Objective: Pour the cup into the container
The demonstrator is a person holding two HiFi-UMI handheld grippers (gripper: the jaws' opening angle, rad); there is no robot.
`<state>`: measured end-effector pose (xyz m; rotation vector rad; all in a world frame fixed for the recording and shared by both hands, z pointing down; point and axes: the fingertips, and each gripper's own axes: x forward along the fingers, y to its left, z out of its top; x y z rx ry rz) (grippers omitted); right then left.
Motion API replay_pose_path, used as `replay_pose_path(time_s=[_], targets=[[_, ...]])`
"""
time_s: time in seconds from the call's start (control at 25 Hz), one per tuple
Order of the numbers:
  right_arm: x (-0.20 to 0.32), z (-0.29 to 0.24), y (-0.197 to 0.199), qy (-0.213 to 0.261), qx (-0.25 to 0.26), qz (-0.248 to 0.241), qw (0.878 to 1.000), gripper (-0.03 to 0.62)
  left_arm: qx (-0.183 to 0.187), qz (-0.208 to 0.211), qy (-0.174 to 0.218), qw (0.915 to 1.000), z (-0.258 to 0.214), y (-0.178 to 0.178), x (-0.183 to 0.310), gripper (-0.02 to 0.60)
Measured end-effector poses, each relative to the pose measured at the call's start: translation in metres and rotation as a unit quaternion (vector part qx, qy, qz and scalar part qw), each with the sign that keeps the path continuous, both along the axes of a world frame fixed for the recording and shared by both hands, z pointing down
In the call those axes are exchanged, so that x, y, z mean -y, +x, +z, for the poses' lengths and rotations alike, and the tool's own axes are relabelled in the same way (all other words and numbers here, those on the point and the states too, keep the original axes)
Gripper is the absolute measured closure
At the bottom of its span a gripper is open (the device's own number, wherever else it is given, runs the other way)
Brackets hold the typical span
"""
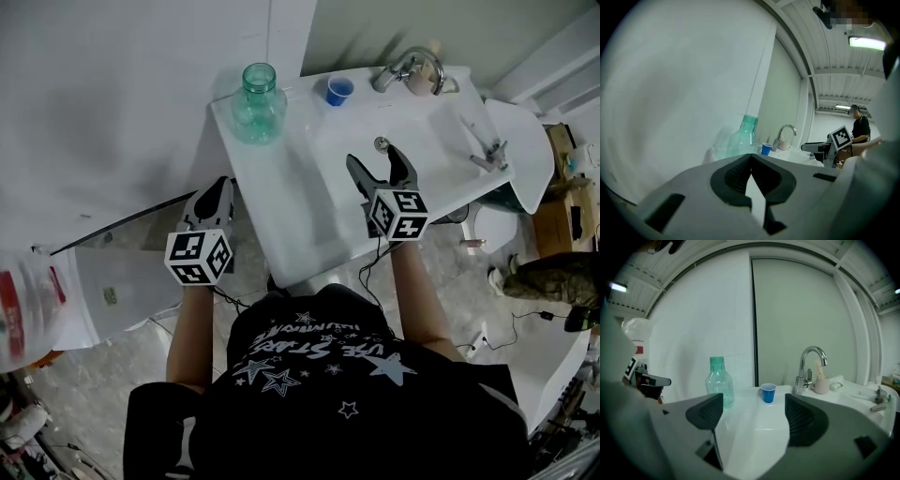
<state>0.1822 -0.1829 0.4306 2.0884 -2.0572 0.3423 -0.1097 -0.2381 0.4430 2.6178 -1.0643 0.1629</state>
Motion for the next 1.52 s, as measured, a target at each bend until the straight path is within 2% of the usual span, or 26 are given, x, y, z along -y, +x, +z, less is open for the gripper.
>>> replay_pose_path(time_s=[0.2, 0.32, 0.6, 0.96, 1.2, 1.52], targets=[[0.021, 0.004, 0.017, -0.001, -0.006, -0.018, 1.0, 0.186, 0.003, -0.016, -0.001, 0.9999, 0.001, 0.009, 0.005, 0.571], [0.038, 0.004, 0.031, 0.003, -0.001, -0.03, 1.0, 0.186, 0.01, -0.039, 0.003, 0.9992, -0.001, 0.013, 0.007, 0.572], [0.083, 0.014, 0.062, -0.006, 0.006, -0.087, 0.996, 0.186, 0.026, -0.11, -0.01, 0.9936, 0.002, 0.026, 0.011, 0.572], [0.138, 0.048, 0.083, -0.026, -0.001, -0.164, 0.986, 0.186, 0.043, -0.156, -0.017, 0.9867, 0.001, 0.05, 0.025, 0.572], [0.165, 0.075, 0.081, -0.046, -0.001, -0.235, 0.971, 0.186, 0.053, -0.177, -0.018, 0.9826, 0.004, 0.058, 0.038, 0.572], [0.192, 0.1, 0.072, -0.053, -0.016, -0.292, 0.955, 0.187, 0.068, -0.193, -0.023, 0.9785, 0.011, 0.062, 0.044, 0.571]])
